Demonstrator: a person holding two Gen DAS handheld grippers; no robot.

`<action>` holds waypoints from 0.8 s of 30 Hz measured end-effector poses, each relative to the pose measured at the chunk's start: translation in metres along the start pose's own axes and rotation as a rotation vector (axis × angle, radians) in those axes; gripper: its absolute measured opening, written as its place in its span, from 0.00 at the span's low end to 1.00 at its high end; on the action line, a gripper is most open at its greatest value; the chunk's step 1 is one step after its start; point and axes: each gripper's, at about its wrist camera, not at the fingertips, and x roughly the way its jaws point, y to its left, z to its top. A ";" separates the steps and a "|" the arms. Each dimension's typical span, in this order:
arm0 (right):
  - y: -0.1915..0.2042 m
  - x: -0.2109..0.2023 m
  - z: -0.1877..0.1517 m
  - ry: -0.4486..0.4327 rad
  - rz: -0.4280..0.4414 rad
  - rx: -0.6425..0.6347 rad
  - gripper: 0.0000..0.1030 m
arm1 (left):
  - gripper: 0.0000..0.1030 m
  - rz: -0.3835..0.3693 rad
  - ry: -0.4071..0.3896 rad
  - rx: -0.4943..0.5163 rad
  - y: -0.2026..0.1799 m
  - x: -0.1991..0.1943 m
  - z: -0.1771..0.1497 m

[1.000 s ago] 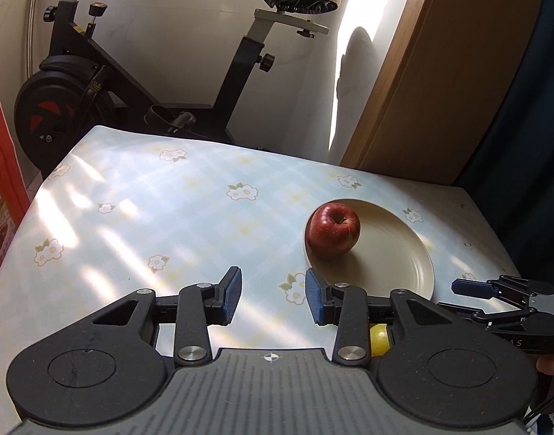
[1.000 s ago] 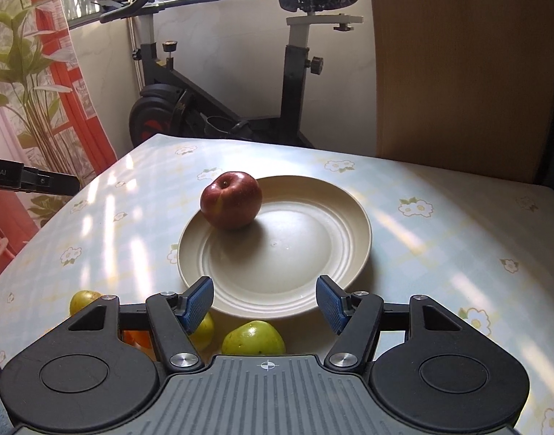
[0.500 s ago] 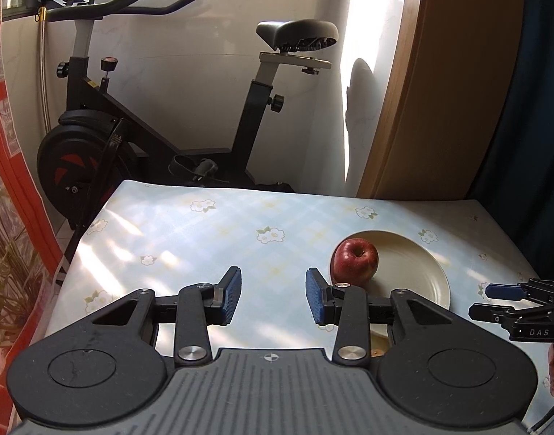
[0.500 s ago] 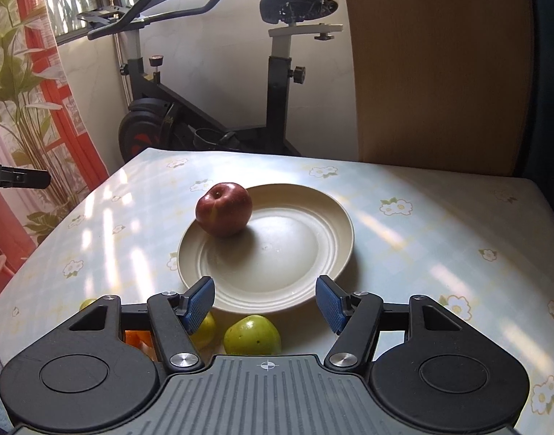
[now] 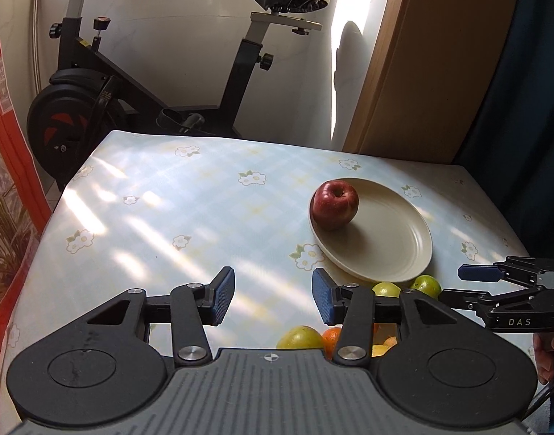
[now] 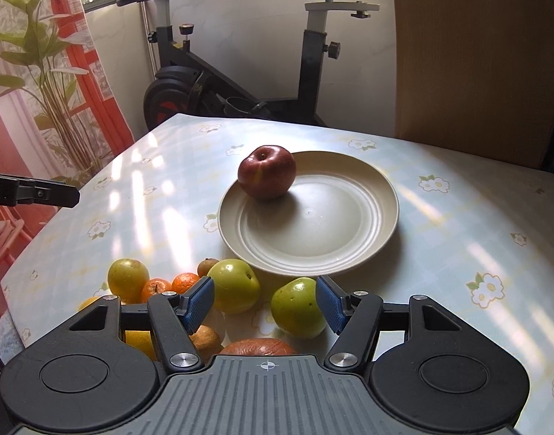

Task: Organize fruits
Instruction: 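Move the left tool back toward the fruit pile while the right tool grasps a yellow lemon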

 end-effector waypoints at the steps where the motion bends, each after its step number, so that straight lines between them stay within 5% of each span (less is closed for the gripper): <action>1: 0.002 0.001 -0.001 0.003 0.002 -0.003 0.57 | 0.48 -0.007 0.011 -0.006 0.001 0.002 -0.002; 8: 0.011 0.006 -0.002 0.023 0.014 -0.022 0.55 | 0.48 -0.048 0.100 -0.077 0.010 0.020 -0.018; 15: 0.006 0.003 -0.004 0.023 -0.003 -0.022 0.54 | 0.48 -0.152 0.232 -0.260 0.020 0.059 -0.030; 24: -0.003 0.002 -0.006 0.022 -0.017 -0.002 0.53 | 0.50 -0.126 0.269 -0.331 0.023 0.079 -0.037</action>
